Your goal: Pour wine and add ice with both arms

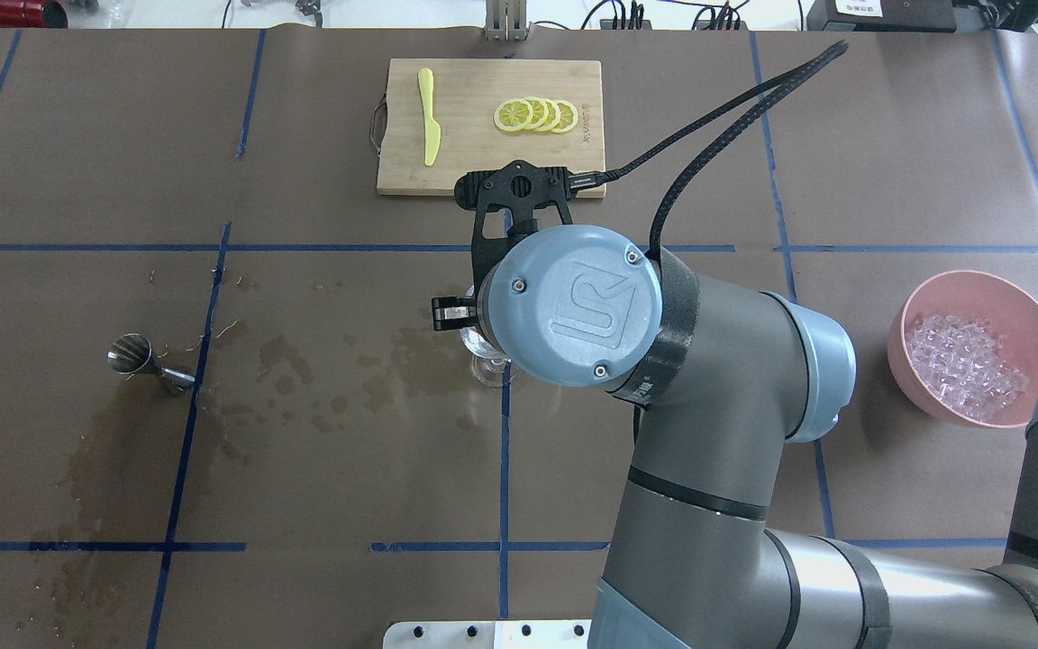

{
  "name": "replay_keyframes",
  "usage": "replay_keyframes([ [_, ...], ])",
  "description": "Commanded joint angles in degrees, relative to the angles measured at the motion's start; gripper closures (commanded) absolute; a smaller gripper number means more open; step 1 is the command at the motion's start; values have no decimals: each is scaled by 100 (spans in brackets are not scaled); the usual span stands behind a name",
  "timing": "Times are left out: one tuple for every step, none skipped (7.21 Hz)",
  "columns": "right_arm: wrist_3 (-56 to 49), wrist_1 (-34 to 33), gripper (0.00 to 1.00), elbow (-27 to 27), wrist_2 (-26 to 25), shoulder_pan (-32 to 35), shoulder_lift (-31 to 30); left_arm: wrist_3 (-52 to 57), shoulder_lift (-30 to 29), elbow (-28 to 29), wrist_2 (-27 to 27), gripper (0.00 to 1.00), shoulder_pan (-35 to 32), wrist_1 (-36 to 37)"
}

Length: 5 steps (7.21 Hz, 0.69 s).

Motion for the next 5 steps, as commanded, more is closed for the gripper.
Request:
replay_keyframes([
  [-4, -85, 85, 9, -33, -33, -34, 0, 1, 9, 0, 0, 0, -8],
  [-4, -129, 57, 9, -33, -33, -16, 0, 9, 9, 0, 0, 0, -17],
  [-4, -130, 11, 9, -33, -41, -16, 0, 18, 18, 0, 0, 0, -87],
  [-4, -130, 1, 9, -24, -41, 1, 0, 27, 18, 0, 0, 0, -88],
  [-4, -130, 1, 17, -24, -41, 10, 0, 27, 18, 0, 0, 0, -88],
])
